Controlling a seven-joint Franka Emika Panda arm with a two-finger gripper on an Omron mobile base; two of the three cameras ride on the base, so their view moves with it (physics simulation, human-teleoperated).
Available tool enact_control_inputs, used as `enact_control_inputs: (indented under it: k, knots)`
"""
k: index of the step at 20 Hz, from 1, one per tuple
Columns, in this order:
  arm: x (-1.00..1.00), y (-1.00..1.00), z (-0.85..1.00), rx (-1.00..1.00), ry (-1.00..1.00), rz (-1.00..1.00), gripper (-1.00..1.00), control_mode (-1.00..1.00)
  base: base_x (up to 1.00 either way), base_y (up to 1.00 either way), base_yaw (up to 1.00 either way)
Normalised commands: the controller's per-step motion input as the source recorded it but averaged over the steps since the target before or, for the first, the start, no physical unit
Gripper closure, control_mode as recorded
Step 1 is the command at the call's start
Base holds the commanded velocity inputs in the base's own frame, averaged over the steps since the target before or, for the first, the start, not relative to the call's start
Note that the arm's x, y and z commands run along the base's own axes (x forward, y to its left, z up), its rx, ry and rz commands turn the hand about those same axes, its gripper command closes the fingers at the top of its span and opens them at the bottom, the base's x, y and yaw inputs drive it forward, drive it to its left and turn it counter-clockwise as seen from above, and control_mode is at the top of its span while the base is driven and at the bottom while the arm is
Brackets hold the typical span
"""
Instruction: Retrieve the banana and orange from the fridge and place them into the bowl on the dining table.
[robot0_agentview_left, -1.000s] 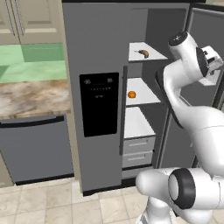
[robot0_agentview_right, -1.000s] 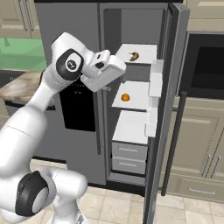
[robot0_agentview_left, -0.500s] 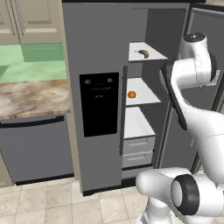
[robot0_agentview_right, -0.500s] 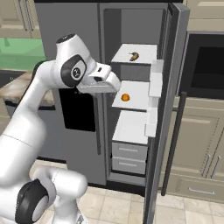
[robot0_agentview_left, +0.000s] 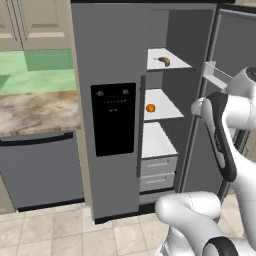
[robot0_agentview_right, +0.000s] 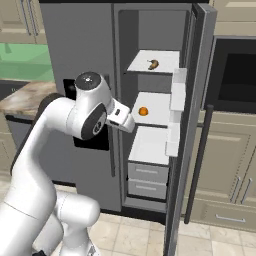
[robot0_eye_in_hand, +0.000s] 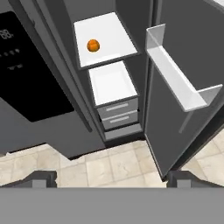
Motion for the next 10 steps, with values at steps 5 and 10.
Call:
enact_control_inputs:
  k: [5, 10]
  knots:
    - [-0.11, 0.31, 0.01, 0.00, -0.20, 0.00, -1.00, -1.00, 0.00, 0.00, 0.00]
    - [-0.07, 0.20, 0.02, 0.00, -0.14, 0.00, -1.00, -1.00, 0.00, 0.00, 0.00]
